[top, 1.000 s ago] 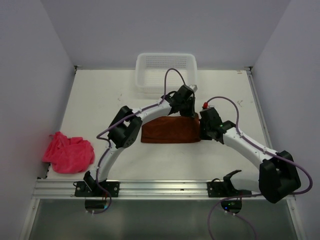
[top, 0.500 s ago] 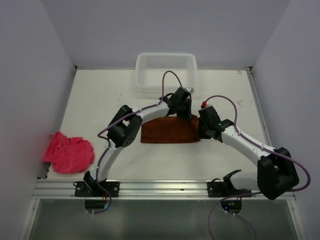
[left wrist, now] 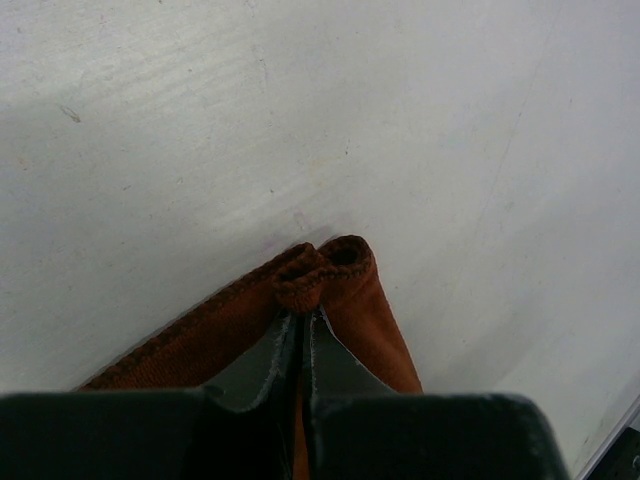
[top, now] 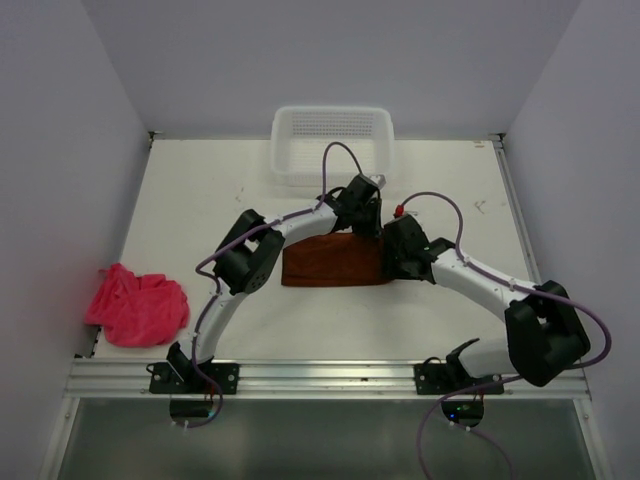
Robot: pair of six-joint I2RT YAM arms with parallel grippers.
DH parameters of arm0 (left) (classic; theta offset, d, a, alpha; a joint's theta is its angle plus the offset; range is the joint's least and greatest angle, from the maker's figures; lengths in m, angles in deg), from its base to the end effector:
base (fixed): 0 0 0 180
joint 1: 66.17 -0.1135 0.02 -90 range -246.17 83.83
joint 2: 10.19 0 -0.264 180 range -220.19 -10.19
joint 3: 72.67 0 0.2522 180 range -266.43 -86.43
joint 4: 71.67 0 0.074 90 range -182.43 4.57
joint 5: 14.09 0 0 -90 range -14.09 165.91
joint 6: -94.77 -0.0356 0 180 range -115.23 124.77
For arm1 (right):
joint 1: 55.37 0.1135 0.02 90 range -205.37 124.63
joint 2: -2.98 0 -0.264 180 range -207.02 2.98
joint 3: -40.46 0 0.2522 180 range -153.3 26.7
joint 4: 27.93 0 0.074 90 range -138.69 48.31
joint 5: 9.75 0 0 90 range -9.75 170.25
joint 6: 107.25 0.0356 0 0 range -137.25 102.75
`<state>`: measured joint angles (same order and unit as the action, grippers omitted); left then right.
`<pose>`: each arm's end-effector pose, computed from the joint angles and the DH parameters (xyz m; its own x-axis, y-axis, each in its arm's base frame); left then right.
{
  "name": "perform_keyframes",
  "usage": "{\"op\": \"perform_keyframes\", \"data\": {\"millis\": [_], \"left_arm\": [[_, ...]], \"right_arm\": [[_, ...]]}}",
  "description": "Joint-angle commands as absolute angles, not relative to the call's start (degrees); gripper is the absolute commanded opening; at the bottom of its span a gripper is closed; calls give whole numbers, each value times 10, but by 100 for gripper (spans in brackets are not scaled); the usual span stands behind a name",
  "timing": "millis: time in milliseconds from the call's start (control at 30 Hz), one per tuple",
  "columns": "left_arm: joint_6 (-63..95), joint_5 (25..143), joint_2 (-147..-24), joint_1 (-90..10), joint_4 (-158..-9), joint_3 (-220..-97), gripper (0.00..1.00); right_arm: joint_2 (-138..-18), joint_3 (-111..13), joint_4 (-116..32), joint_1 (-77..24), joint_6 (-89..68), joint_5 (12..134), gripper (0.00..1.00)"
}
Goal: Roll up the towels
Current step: Roll the towel
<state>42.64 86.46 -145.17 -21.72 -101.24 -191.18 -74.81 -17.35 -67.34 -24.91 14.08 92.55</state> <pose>0.3696 -0.3717 0.1503 -0.8840 0.0218 -0.4671 0.2996 0.7932 -0.5302 0.2250 0.1235 0.1917 -0.8426 0.0938 -0.5303 0.0425 0.9932 0.1082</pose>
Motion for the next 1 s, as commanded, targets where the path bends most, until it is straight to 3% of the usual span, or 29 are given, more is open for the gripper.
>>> {"op": "perform_keyframes", "data": {"millis": [0, 467, 967], "left_arm": [[413, 870, -1422, -224, -991, -1904, 0], [405, 872, -1417, -224, -990, -1892, 0], [401, 874, -1408, -231, -982, -1870, 0]], "right_arm": [[-755, -201, -655, -245, 177, 977, 53], [-798, -208, -652, -242, 198, 1019, 47], [-753, -143, -672, -241, 199, 1028, 39]]}}
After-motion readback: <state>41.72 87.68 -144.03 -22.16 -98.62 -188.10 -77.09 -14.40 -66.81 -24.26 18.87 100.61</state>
